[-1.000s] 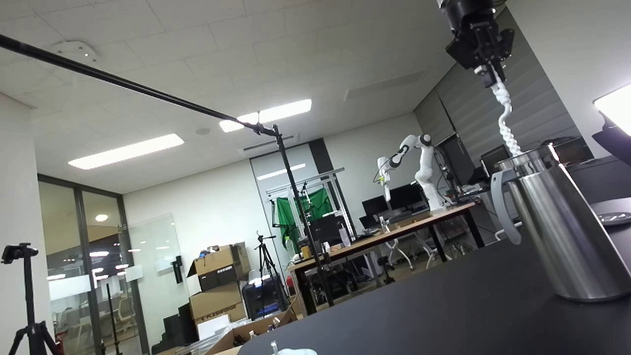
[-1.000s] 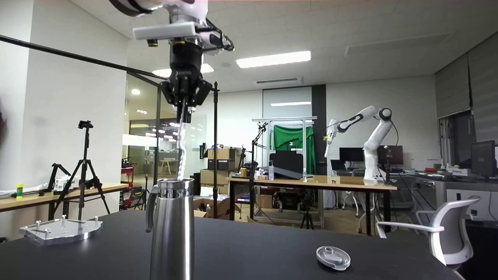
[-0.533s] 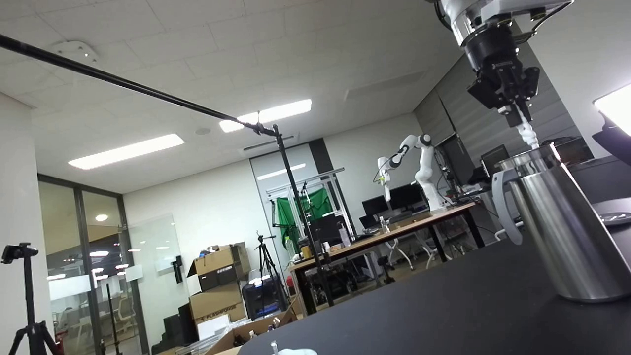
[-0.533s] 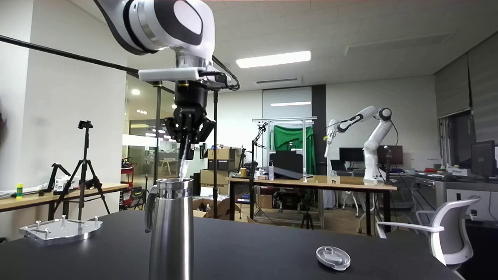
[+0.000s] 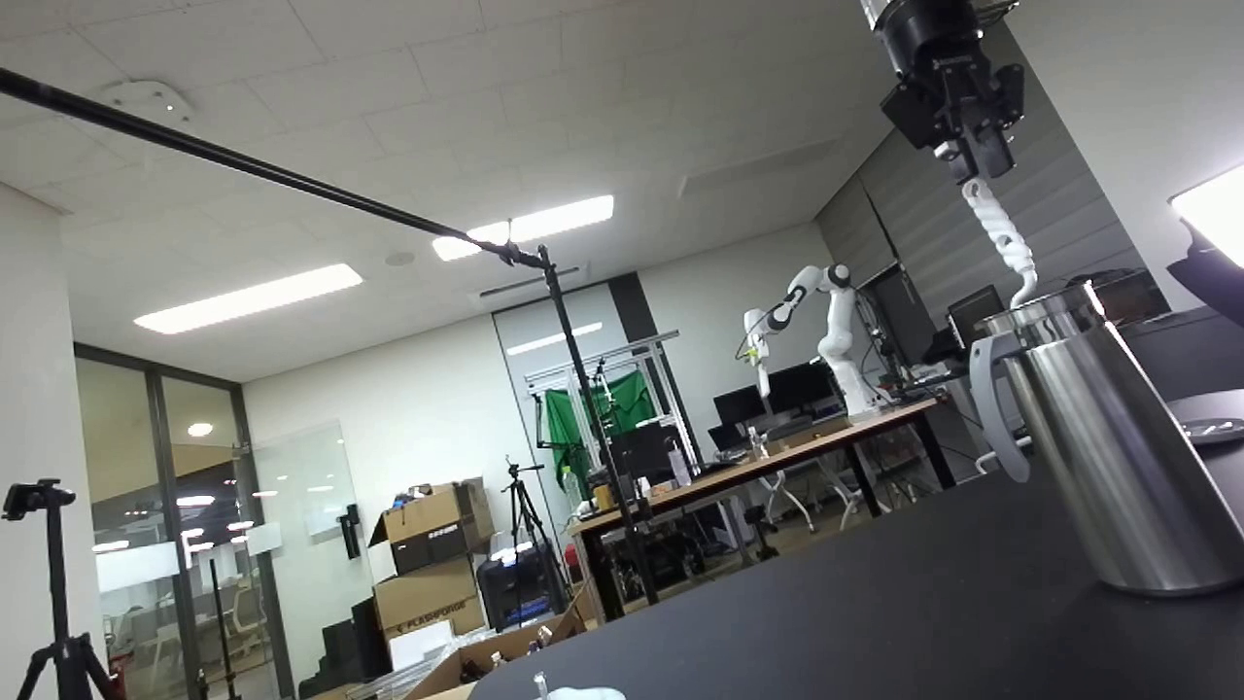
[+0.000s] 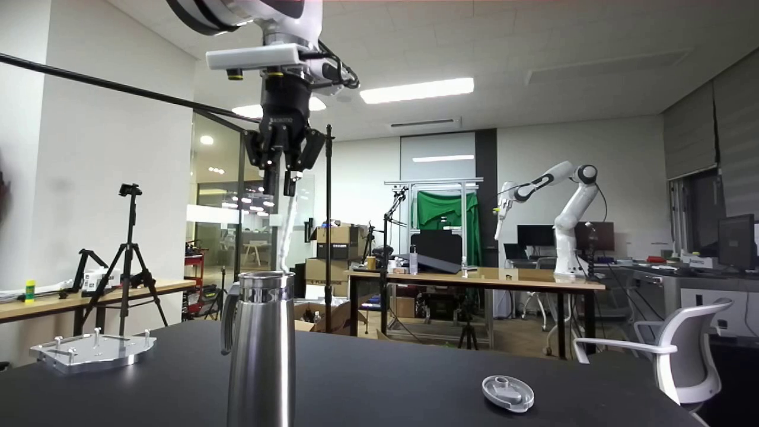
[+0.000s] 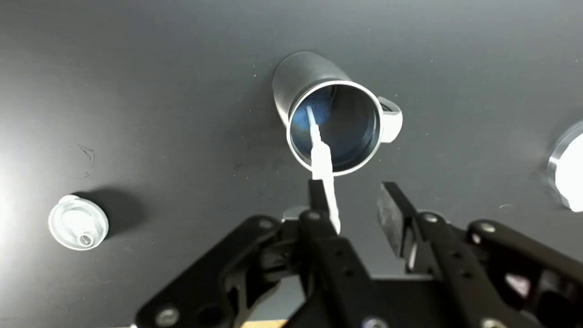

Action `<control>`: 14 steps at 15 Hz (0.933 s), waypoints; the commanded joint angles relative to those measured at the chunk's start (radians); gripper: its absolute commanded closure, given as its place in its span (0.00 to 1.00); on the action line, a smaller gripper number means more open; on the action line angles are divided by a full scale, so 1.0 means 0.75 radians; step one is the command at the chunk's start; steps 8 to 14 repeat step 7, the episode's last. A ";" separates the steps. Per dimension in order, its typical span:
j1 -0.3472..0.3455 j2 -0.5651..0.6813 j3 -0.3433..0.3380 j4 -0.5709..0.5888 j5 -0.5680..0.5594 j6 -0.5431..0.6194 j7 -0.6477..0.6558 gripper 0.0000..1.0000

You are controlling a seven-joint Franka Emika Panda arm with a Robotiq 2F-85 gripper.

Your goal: Use the brush to scrub inside the jar

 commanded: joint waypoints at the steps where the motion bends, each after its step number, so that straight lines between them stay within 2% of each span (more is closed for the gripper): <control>1: -0.009 -0.038 -0.033 -0.002 0.006 -0.187 -0.004 0.32; 3: -0.018 -0.069 -0.047 -0.025 -0.004 -0.315 -0.012 0.18; 4: -0.009 -0.026 -0.032 -0.003 -0.002 -0.228 -0.008 0.37; 7: -0.016 -0.042 -0.043 -0.014 -0.002 -0.296 -0.015 0.19; 14: -0.016 -0.042 -0.043 -0.014 -0.002 -0.296 -0.015 0.19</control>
